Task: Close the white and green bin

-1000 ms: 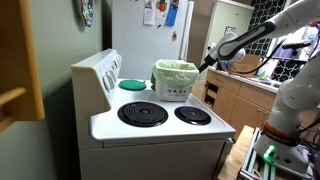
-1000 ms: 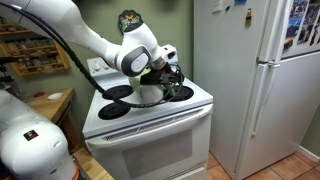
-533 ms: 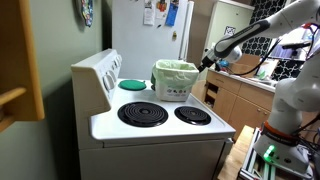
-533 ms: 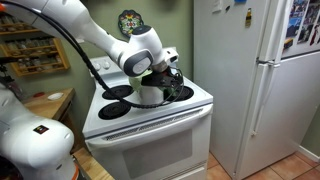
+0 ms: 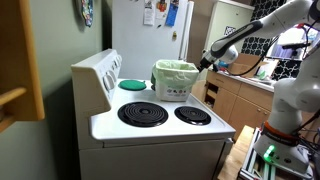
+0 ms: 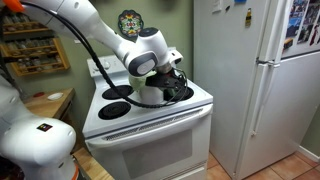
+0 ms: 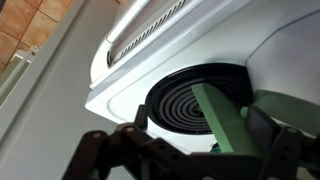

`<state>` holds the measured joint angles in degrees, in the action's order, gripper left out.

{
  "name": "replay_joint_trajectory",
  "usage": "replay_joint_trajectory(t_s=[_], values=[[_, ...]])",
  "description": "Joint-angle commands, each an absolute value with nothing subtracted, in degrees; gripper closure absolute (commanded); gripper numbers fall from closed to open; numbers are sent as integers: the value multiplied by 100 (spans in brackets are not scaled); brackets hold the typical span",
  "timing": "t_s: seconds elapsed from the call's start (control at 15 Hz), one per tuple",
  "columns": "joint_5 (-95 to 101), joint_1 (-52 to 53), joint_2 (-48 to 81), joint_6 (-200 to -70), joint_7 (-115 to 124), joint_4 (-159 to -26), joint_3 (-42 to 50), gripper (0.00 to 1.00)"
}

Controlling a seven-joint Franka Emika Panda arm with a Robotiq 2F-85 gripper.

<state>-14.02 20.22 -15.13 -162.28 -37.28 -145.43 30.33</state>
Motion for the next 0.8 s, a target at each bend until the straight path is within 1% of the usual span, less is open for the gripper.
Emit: replay_joint_trajectory(t_s=[0.0, 0.73], values=[[-1931, 2425, -1337, -16115, -4181, -14344, 3337, 0], [-2723, 2808, -541, -16336, -4822, -13888, 3547, 0]])
